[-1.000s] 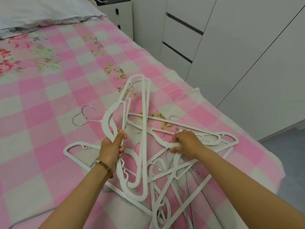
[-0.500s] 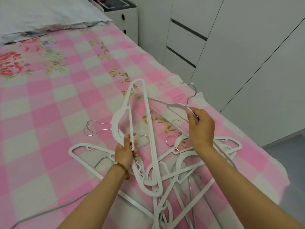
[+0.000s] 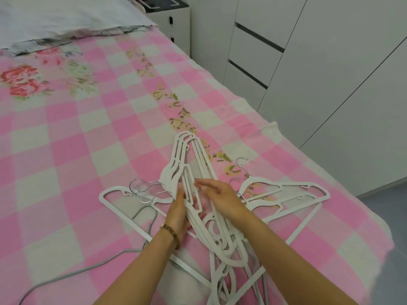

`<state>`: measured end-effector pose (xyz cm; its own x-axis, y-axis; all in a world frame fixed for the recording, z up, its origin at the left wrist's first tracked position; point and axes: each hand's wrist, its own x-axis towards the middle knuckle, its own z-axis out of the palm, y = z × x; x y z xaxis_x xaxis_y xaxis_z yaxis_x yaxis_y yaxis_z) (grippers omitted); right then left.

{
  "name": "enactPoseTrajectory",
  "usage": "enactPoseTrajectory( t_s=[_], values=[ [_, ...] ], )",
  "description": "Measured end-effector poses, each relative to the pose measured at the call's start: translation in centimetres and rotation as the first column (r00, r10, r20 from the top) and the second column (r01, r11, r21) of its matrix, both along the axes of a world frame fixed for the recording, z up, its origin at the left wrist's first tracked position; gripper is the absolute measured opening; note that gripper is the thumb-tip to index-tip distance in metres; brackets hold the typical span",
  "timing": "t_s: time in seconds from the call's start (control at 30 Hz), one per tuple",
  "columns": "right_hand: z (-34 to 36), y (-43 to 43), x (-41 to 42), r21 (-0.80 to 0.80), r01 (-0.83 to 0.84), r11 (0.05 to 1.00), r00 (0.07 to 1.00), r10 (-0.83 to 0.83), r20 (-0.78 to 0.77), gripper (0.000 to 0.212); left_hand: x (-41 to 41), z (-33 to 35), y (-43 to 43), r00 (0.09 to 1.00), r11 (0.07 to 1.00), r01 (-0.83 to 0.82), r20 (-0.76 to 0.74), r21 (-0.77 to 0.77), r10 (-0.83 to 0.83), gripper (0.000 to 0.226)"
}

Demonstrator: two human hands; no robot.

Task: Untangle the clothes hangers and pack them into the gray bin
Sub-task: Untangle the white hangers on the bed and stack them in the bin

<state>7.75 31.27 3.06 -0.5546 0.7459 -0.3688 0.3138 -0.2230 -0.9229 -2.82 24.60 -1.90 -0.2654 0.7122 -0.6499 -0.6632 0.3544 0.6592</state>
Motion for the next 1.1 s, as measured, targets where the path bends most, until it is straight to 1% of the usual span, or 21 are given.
enactPoseTrajectory(
  t_s=[0.07,0.13,0.17,0.23,0.3,0.33,0.4,0.47,0.53,0.57,0.6,0.67,0.7,0.73,0.8,0.83,0.87,0.93,1.0,1.03,1.1],
  values=[
    [-0.4,1.2,2.6,0.073,0.223,0.972,0.974,-0.225,0.01,0.022,0.3,-0.3,-0.1,0.982,0.994,-0.027,-0.187,-0.102,0.007,0.04],
    [-1.3,2.0,6.1,0.184,0.385,0.904,0.911,-0.404,0.08,0.02,0.4,-0.6,-0.1,0.968,0.989,-0.083,-0.247,-0.121,0.052,0.03],
    [-1.9,2.2,7.9,0.246,0.42,0.873,0.875,-0.462,0.146,0.018,0.3,-0.5,-0.1,0.962,0.989,-0.106,-0.262,-0.104,0.076,0.03],
    [-3.2,2.2,10.8,0.348,0.371,0.861,0.81,-0.484,0.332,0.018,0.3,-0.3,-0.2,0.944,0.989,-0.127,-0.315,-0.079,0.096,0.036],
    [-4.7,1.8,12.8,0.393,0.195,0.899,0.734,-0.399,0.549,0.027,0.4,0.0,-0.6,0.925,0.986,-0.155,-0.361,-0.069,0.12,0.04],
    [-5.3,1.5,13.3,0.409,0.092,0.908,0.696,-0.353,0.625,0.03,0.4,0.2,-0.8,0.916,0.984,-0.164,-0.379,-0.066,0.127,0.04],
    [-6.0,1.0,13.8,0.469,-0.043,0.882,0.652,-0.331,0.682,0.033,0.3,0.4,-1.0,0.902,0.986,-0.157,-0.415,-0.064,0.117,0.04],
    [-6.3,0.5,14.1,0.525,-0.027,0.851,0.632,-0.392,0.669,0.036,0.4,0.8,-1.0,0.899,0.988,-0.14,-0.426,-0.06,0.101,0.041],
    [-6.5,0.0,14.3,0.552,0.077,0.83,0.58,-0.487,0.653,0.043,0.6,1.0,-1.2,0.905,0.991,-0.119,-0.417,-0.063,0.082,0.044],
    [-6.6,-0.4,14.4,0.557,0.16,0.815,0.545,-0.544,0.639,0.05,0.8,1.1,-1.3,0.908,0.992,-0.108,-0.413,-0.065,0.072,0.045],
    [-6.7,-0.7,14.5,0.552,0.286,0.783,0.501,-0.613,0.61,0.059,0.9,1.1,-1.4,0.91,0.994,-0.094,-0.411,-0.063,0.06,0.046],
    [-6.5,-1.1,14.5,0.482,0.58,0.657,0.405,-0.746,0.529,0.077,1.4,1.2,-1.7,0.912,0.996,-0.076,-0.408,-0.057,0.046,0.047],
    [-6.4,-1.1,14.5,0.413,0.675,0.612,0.389,-0.77,0.505,0.08,1.6,1.2,-1.8,0.912,0.996,-0.072,-0.408,-0.048,0.047,0.047],
    [-6.3,-1.0,14.5,0.329,0.728,0.602,0.415,-0.768,0.489,0.077,1.8,1.3,-1.9,0.912,0.997,-0.07,-0.408,-0.04,0.048,0.046],
    [-6.1,-0.8,14.5,0.157,0.762,0.628,0.519,-0.737,0.433,0.059,2.1,1.4,-1.9,0.913,0.998,-0.056,-0.407,-0.031,0.039,0.046],
    [-6.0,-0.6,14.5,0.12,0.767,0.631,0.543,-0.737,0.403,0.049,2.2,1.4,-2.0,0.913,0.998,-0.049,-0.406,-0.028,0.034,0.047],
    [-5.8,-0.6,14.6,0.131,0.768,0.626,0.545,-0.748,0.38,0.039,2.3,1.5,-2.0,0.914,0.999,-0.046,-0.405,-0.028,0.031,0.049],
    [-5.2,-0.6,14.8,0.237,0.753,0.614,0.534,-0.781,0.325,0.022,2.3,1.6,-2.0,0.914,0.998,-0.046,-0.404,-0.039,0.027,0.05],
    [-4.4,-0.5,14.8,0.318,0.718,0.619,0.561,-0.786,0.261,0.027,2.2,1.8,-1.9,0.912,0.998,-0.049,-0.41,-0.033,0.031,0.048],
    [-4.1,-0.3,14.7,0.314,0.702,0.639,0.591,-0.769,0.243,0.031,2.0,1.9,-1.8,0.908,0.998,-0.053,-0.417,-0.026,0.037,0.047],
    [-3.6,0.1,13.8,0.223,0.691,0.687,0.655,-0.726,0.209,0.035,1.6,1.9,-1.8,0.904,0.998,-0.063,-0.425,-0.025,0.046,0.045]
  ],
)
